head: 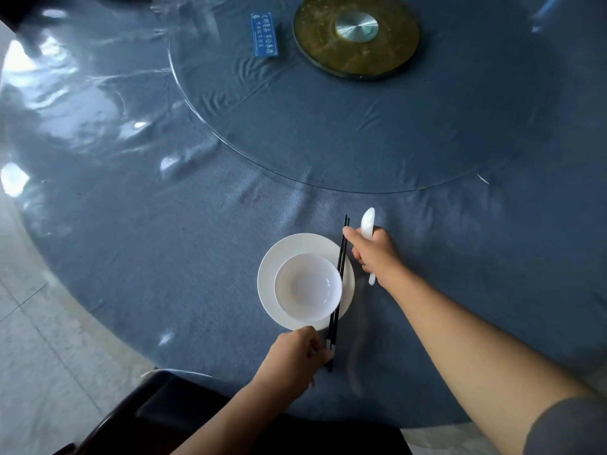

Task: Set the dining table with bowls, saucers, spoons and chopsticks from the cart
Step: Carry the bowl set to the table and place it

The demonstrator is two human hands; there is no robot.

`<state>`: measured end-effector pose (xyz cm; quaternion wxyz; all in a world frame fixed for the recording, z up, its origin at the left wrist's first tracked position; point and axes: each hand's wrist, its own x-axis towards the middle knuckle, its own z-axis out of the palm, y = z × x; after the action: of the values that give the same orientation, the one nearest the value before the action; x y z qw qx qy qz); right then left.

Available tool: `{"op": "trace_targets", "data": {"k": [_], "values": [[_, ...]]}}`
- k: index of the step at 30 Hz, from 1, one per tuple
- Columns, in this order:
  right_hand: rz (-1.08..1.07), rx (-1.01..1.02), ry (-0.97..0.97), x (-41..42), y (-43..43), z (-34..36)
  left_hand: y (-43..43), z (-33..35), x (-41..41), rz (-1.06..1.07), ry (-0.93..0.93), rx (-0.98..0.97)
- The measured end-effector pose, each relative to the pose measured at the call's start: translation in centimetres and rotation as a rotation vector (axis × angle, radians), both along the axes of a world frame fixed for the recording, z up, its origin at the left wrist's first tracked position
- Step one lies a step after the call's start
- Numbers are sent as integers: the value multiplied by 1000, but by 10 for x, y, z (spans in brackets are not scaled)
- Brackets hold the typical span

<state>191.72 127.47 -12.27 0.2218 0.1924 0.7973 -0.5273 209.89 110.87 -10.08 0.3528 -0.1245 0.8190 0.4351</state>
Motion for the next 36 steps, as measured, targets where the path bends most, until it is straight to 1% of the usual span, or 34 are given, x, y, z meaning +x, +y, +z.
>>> {"op": "trace_targets", "data": {"k": [3, 5, 7, 11, 13, 15, 16, 18, 20, 22, 25, 29, 36], "values": [[-10, 4, 62, 5, 16, 17, -19, 5, 1, -22, 14, -23], [70, 19, 61, 10, 28, 33, -39, 9, -2, 11, 19, 10], [178, 36, 0, 21, 36, 49, -59, 14, -9, 91, 44, 9], [391, 1, -96, 47, 36, 74, -78, 20, -35, 233, 254, -125], [464, -34, -88, 55, 30, 82, -75, 23, -49, 290, 315, -92], [503, -68, -81, 59, 23, 82, -70, 26, -61, 289, 291, 0], [516, -46, -74, 60, 19, 79, -68, 26, -65, 267, 257, 44], [568, 68, -49, 59, 13, 72, -64, 24, -71, 238, 178, 124], [604, 140, -43, 57, 11, 65, -63, 22, -71, 273, 105, 211], [607, 153, -47, 56, 9, 61, -62, 19, -70, 350, 62, 288], [623, 207, -33, 54, 5, 57, -62, 15, -67, 428, 64, 346], [607, 278, 13, 50, -5, 51, -61, 9, -66, 446, 99, 393], [606, 426, 92, 48, -16, 46, -59, 5, -67, 502, 97, 469]]}}
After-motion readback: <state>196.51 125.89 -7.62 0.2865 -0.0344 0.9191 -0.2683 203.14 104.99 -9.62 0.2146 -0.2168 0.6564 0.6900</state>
